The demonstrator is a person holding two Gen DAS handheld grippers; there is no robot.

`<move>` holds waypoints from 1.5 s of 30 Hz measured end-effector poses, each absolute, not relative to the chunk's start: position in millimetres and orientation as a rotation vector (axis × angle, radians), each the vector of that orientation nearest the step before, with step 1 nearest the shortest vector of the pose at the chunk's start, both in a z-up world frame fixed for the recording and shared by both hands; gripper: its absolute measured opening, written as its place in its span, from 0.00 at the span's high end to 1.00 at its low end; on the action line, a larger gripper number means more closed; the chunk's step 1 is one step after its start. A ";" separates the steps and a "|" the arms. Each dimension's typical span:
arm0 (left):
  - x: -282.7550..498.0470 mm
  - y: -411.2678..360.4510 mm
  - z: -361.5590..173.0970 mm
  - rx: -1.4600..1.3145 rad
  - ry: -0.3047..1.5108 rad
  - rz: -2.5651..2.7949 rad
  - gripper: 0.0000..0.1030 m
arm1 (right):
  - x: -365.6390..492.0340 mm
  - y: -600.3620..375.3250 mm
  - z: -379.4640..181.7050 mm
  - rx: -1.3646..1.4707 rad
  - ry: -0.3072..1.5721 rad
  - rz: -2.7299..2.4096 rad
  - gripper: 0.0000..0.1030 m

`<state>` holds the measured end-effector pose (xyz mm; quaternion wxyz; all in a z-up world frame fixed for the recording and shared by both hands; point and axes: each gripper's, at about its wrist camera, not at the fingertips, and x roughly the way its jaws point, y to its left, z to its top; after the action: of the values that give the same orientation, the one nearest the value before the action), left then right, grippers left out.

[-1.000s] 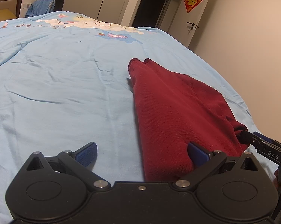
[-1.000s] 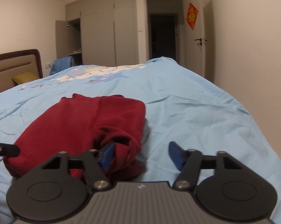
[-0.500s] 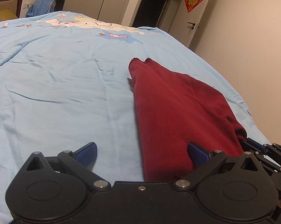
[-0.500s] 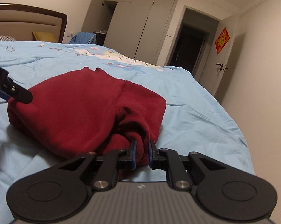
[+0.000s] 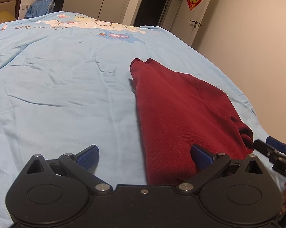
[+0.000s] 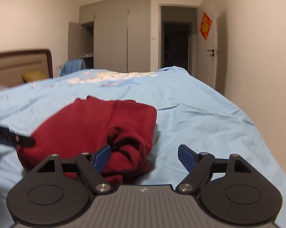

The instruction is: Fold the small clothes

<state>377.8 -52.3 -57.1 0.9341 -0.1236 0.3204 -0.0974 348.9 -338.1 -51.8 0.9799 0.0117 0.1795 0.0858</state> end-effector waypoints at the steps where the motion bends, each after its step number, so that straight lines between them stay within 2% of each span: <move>1: 377.4 -52.6 -56.7 -0.248 0.656 -0.199 0.01 | 352.3 -342.2 -50.7 0.059 0.362 0.176 0.14; 5: 378.1 -55.1 -54.0 -0.227 0.658 -0.201 0.01 | 374.9 -350.1 -45.7 0.153 0.363 0.193 0.06; 13: 382.5 -56.4 -49.9 -0.195 0.667 -0.219 0.00 | 460.6 -358.8 -54.5 0.315 0.467 0.235 0.05; 16: 383.5 -55.2 -48.8 -0.186 0.666 -0.232 0.00 | 485.5 -359.6 -71.7 0.348 0.525 0.229 0.16; 19: 384.3 -52.4 -47.1 -0.179 0.656 -0.252 0.01 | 487.7 -359.0 -82.8 0.349 0.515 0.238 0.22; 21: 384.3 -49.6 -44.8 -0.183 0.643 -0.272 0.01 | 482.2 -358.4 -85.4 0.343 0.497 0.254 0.30; 23: 384.1 -45.7 -41.1 -0.197 0.619 -0.290 0.01 | 477.8 -357.3 -86.8 0.339 0.486 0.276 0.43; 26: 388.7 -39.1 -35.6 -0.232 0.593 -0.302 0.01 | 474.6 -353.7 -88.1 0.327 0.472 0.291 0.54; 32: 420.4 -38.8 -31.1 -0.287 0.623 -0.270 0.01 | 460.2 -324.9 -81.6 0.143 0.409 0.247 0.66; 36: 440.1 -49.6 -33.9 -0.265 0.660 -0.274 0.01 | 451.2 -305.0 -79.8 0.022 0.380 0.203 0.66; 40: 447.2 -60.5 -40.3 -0.251 0.694 -0.319 0.01 | 446.8 -292.7 -80.3 -0.053 0.366 0.168 0.61; 42: 449.2 -66.1 -45.1 -0.230 0.710 -0.323 0.01 | 447.0 -295.5 -80.0 -0.042 0.364 0.160 0.54; 44: 449.9 -68.5 -48.9 -0.216 0.719 -0.313 0.01 | 448.7 -303.4 -80.2 0.002 0.365 0.160 0.34; 45: 450.7 -68.8 -50.7 -0.212 0.722 -0.301 0.01 | 450.4 -310.1 -80.5 0.040 0.367 0.168 0.28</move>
<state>450.6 -68.8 -50.7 0.9191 -0.1030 0.3510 -0.1465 450.4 -310.1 -80.5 0.9795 0.0196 0.1824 0.0832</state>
